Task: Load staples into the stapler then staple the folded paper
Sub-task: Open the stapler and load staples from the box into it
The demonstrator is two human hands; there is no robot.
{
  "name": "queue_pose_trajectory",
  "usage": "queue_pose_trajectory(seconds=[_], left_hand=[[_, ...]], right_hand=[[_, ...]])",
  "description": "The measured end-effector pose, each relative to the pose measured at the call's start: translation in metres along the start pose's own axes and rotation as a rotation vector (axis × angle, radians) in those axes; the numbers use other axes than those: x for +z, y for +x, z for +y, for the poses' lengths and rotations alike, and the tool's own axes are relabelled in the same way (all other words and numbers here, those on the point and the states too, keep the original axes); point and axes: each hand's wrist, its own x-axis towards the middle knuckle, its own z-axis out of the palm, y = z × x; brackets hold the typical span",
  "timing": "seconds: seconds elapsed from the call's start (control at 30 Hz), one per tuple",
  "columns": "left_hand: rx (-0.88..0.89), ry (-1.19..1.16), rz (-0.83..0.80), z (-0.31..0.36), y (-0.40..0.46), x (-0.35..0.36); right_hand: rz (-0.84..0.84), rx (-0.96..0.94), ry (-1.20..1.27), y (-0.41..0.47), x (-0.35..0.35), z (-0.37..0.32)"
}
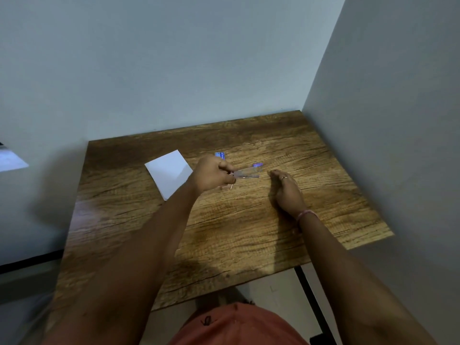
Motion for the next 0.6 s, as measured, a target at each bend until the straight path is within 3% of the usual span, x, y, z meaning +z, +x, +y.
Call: queue_pose_trajectory(seconds=[0.1,0.27,0.4,0.6], left_hand=[[-0.243,-0.752,-0.054,-0.005,-0.01,0.0],[-0.339,-1.389,-0.239,-0.014,-0.021,0.005],[-0.422,-1.603,-0.28,-0.017,-0.027,0.013],[-0.421,-1.698,-0.319,-0.015,-0.031,0.02]], right_hand=[[-0.102,0.056,0.074,0.003,-0.007,-0.001],[-0.144,0.147,0.396,0.002,-0.014,-0.022],[-0.192,0.104,0.669,-0.003,-0.028,-0.053],[-0.205,-0.025,0.805,-0.004,-0.053,-0.099]])
